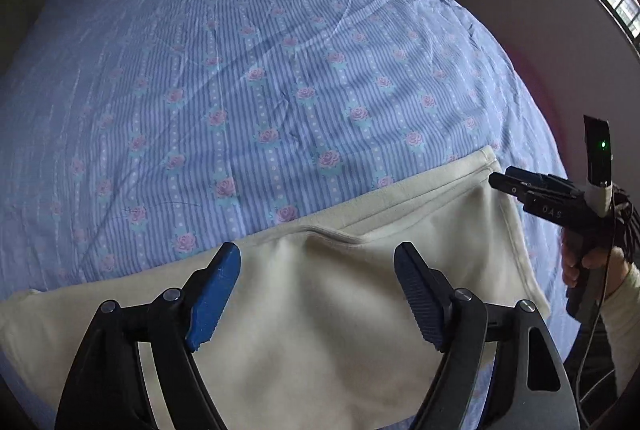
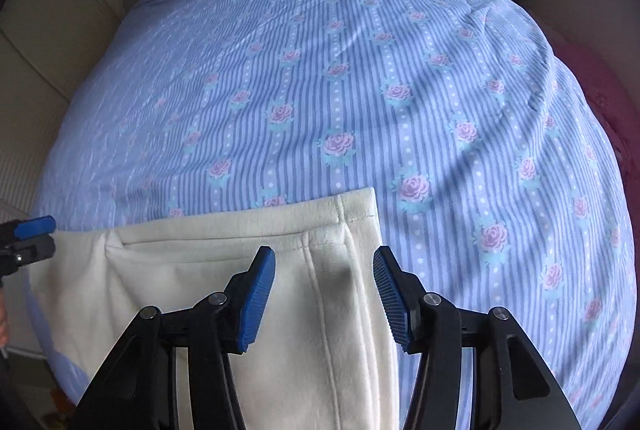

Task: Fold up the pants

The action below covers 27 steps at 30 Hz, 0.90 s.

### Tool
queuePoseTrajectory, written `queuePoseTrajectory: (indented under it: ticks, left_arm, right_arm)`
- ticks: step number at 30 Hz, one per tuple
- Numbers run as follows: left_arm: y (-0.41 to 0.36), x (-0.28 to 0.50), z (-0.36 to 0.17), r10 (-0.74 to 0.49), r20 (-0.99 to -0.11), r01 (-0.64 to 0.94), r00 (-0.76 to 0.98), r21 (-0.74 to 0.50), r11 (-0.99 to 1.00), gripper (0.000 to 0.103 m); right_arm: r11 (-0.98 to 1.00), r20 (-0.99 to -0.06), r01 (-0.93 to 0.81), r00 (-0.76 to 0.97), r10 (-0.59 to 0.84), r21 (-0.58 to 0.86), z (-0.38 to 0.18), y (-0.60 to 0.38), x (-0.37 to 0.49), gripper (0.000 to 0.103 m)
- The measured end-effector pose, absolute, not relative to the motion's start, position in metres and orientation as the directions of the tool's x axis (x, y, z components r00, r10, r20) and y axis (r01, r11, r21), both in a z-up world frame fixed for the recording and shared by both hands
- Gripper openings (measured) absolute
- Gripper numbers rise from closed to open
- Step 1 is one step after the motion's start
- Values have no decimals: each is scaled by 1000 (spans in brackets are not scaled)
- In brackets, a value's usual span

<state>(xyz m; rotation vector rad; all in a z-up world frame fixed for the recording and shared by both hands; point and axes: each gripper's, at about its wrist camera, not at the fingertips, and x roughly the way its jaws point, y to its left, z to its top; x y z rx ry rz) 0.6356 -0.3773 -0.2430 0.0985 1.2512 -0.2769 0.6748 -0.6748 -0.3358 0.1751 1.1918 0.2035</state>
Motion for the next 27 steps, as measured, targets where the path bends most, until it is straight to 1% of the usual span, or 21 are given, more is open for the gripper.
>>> queuePoseTrajectory:
  ticks: [2,4,5,6,8,11,13,14,16,20,23,25,26,27]
  left_arm:
    - [-370,632,-248,-84,-951,285,298,5,958,79]
    - [-361,629,-258,-41,-957,301,287,49,952,79]
    - [-358,628,-263,-25,-960,306,278,64,950,79]
    - [-355,627,-267,-5,-963,306,269,81,949,79]
    - [-349,624,-272,12,-967,296,256,91,951,78]
    - [-343,617,-271,-11,-966,264,257,60,963,78]
    - [-341,613,-269,-28,-966,240,257,35,970,78]
    - [-341,611,-268,-34,-965,228,260,28,973,78]
    - [-342,607,-265,-27,-961,202,275,31,979,78]
    - [-337,594,-257,-22,-956,164,293,28,986,78]
    - [-330,583,-253,0,-954,123,300,38,992,78]
    - [-324,574,-248,0,-952,105,306,33,994,78]
    - [-320,568,-244,2,-950,95,312,33,995,78]
    - [-316,561,-240,4,-948,87,319,34,996,79]
  right_arm:
    - [965,-902,-69,343,261,254,-344,-671,680,52]
    - [970,-914,-82,326,241,227,-353,-665,683,47]
    - [974,-919,-95,326,224,204,-356,-661,684,40]
    - [979,-924,-115,327,196,167,-358,-656,684,24]
    - [985,-929,-151,346,134,85,-353,-648,679,21]
    - [986,-886,-167,460,61,-19,-320,-644,667,18]
    - [990,-853,-137,520,45,-32,-299,-651,669,17]
    - [991,-851,-131,522,52,-20,-294,-655,677,17]
    - [993,-868,-112,495,38,-21,-301,-659,695,17]
    - [990,-910,-109,412,-36,-89,-339,-650,715,15]
    - [987,-920,-56,373,-117,-148,-354,-649,712,16]
    - [983,-909,-46,391,-144,-176,-346,-647,705,21]
    - [982,-897,-35,414,-155,-186,-335,-646,699,31]
    - [980,-879,-16,445,-170,-198,-319,-646,691,48]
